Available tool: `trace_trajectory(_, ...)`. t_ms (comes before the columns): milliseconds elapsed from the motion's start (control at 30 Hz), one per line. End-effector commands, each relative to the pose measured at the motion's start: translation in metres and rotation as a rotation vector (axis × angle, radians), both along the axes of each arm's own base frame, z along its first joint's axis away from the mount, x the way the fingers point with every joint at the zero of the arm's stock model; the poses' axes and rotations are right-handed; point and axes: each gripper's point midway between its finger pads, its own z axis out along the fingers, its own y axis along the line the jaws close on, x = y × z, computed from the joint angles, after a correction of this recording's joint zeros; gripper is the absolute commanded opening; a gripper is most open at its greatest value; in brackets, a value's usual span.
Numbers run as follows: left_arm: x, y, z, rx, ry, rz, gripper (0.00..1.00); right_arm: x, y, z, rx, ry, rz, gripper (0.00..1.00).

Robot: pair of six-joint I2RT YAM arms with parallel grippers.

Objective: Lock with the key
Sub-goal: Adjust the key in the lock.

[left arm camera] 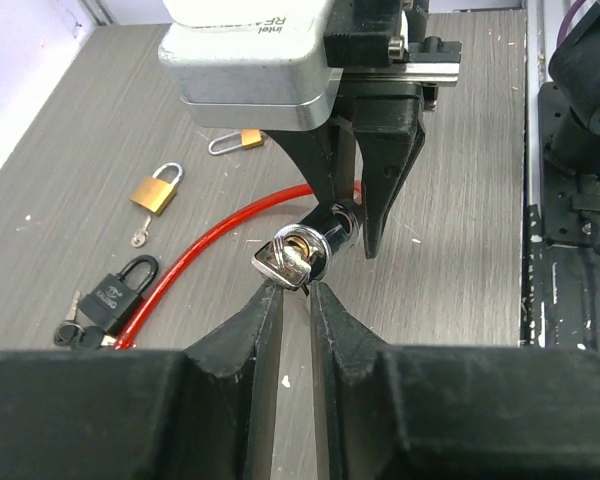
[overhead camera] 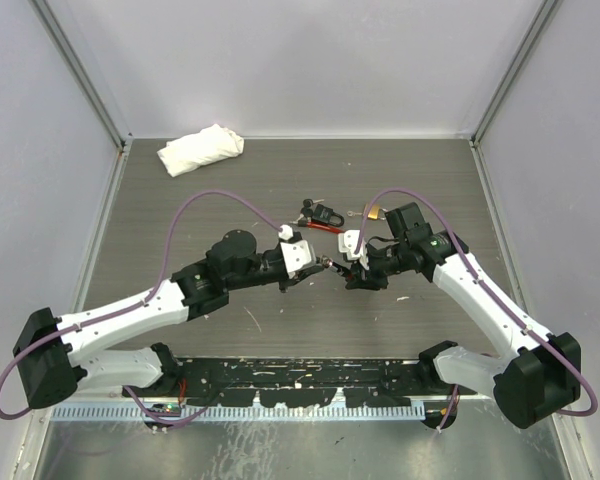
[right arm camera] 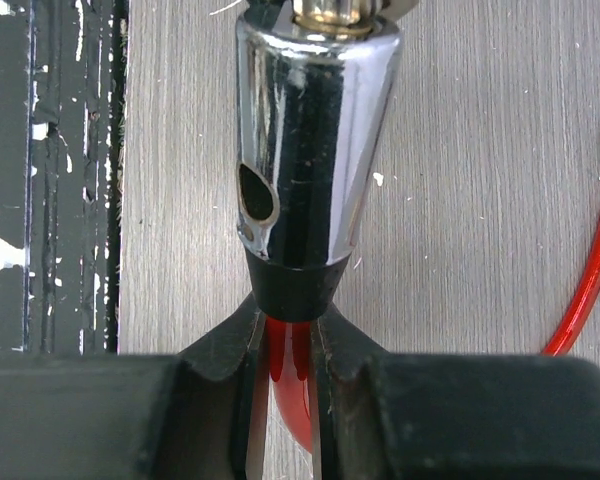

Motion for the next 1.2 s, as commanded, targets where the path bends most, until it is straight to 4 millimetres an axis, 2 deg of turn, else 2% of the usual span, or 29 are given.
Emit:
trace_trajectory(0,0.007,0.002,0.02,-0.023,-0.101,0.001,0.19,0.008,0.008,0.016,0.053,-0.073,0.024,0.01)
trace_trajectory(67,0.008,0.008,0.018,-0.024,-0.09,0.027,0.22,0.008,0.008,0.016,0.053,-0.074,0.023,0.01)
trace_trajectory(300,0.002,0.021,0.022,-0.13,0.0,0.088,0.47,0.008,0.008,0.016,0.055,-0.072,0.028,0.01)
trace_trajectory(433,0.001,0.02,0.028,-0.196,0.071,0.112,0.52,0.007,0.008,0.015,0.055,-0.068,0.027,0.01)
trace_trajectory(700,0.005,0.009,0.042,-0.286,0.14,0.114,0.53,0.007,0.008,0.015,0.055,-0.068,0.027,0.01)
trace_trajectory(967,0.015,0.003,0.05,-0.302,0.147,0.118,0.45,0.006,0.008,0.014,0.054,-0.064,0.029,0.01)
trace_trajectory(1167,0.018,0.001,0.06,-0.331,0.157,0.1,0.42,0.006,0.008,0.013,0.052,-0.062,0.029,0.01)
